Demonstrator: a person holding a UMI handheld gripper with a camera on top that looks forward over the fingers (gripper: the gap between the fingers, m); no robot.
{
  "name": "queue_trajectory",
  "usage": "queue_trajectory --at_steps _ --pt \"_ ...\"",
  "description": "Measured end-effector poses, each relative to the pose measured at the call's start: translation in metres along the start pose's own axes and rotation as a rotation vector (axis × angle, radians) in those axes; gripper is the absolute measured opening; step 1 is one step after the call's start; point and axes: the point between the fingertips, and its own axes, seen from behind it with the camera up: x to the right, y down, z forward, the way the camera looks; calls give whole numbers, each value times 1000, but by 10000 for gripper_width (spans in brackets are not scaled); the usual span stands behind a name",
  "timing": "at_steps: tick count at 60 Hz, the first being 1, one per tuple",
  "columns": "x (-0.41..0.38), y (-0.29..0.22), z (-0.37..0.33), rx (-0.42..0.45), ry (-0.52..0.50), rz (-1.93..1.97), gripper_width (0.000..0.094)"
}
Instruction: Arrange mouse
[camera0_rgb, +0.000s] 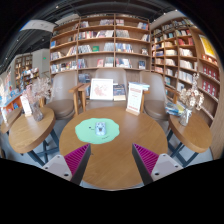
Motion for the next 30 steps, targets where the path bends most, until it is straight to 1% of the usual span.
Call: queue_trajectory --at_steps 10,17,21,30 --pt "7 20 -36 23 14 -43 848" --pt "7 28 -47 26 -3 -58 851" --pt "9 32 -50 30 5 -71 852" --pt "6 29 -57 44 -18 -44 854"
